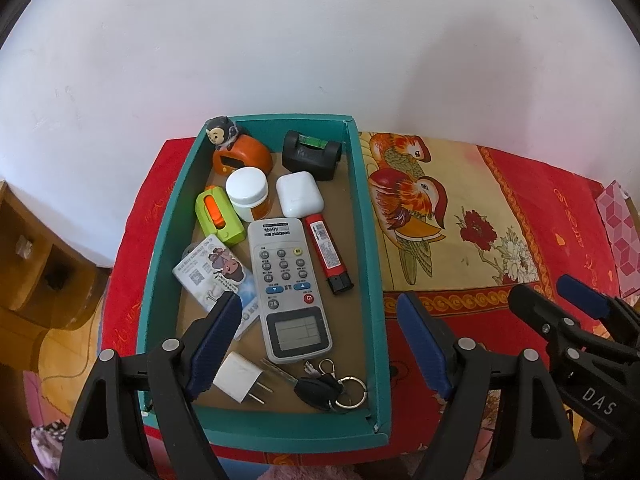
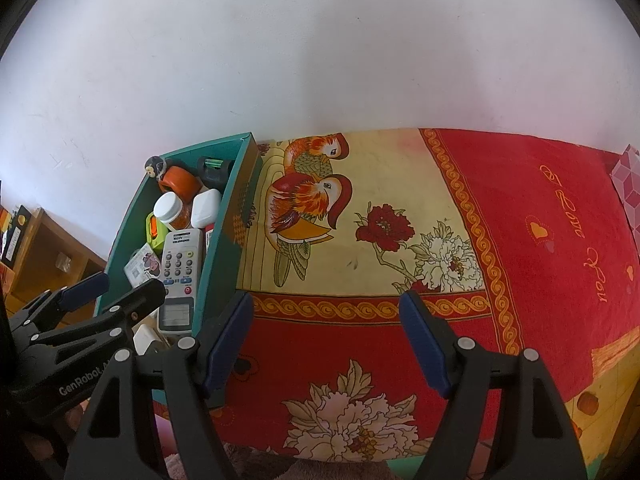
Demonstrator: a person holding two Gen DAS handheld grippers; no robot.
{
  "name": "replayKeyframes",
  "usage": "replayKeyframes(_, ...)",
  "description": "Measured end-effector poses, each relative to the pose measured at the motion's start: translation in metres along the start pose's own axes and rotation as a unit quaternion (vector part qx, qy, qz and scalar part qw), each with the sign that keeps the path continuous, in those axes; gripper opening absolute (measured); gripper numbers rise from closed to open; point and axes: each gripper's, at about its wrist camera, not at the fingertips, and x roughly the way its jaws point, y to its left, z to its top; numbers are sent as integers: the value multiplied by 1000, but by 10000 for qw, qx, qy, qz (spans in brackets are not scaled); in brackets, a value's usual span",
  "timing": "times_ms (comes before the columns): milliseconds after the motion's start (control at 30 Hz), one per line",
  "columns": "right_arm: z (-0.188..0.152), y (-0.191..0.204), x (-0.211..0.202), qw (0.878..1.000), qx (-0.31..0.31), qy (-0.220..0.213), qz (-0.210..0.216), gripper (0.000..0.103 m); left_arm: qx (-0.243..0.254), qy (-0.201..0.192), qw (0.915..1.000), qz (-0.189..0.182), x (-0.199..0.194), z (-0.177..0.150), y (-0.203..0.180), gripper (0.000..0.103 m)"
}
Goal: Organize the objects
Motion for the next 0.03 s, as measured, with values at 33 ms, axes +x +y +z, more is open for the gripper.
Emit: replayKeyframes(33, 0, 0, 0, 10000, 3, 0, 3, 76, 2, 8, 10000, 0, 0, 0, 0, 82)
